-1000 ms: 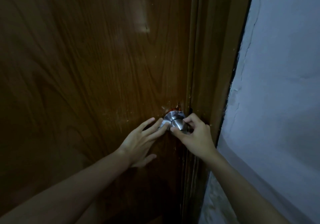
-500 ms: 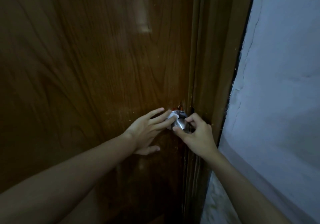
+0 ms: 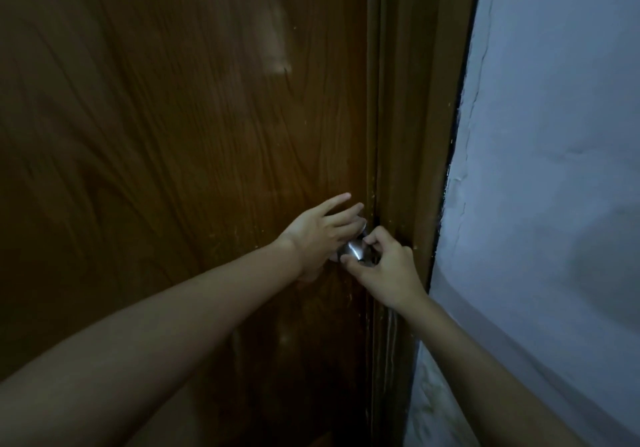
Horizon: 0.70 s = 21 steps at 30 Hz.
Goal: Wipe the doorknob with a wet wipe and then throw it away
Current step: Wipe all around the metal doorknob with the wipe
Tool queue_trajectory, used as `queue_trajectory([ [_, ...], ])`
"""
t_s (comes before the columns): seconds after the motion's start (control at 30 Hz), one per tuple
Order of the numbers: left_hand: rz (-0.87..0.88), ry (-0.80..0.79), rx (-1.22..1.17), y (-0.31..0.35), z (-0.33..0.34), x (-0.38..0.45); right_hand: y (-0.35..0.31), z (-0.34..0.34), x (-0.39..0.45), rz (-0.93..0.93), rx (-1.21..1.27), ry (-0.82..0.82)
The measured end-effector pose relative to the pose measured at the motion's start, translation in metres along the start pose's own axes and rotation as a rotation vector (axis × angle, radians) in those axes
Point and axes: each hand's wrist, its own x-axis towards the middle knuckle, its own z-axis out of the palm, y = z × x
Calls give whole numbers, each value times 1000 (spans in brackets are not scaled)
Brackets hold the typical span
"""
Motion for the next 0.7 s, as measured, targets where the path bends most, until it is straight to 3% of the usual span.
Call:
queue_trajectory([
  [0.17,-52,-10,-85,2,9,-24,0,0,0,34,-15,-7],
  [0.3,14,-32,-61,4,19,-32,0,1,0,31,0,0],
  [0.47,28,43,-114,0,7,-11,2,3,1,32,-25,12],
  [0.7,-73,17,-256,30,32,-40,0,3,-1,7,14,38],
])
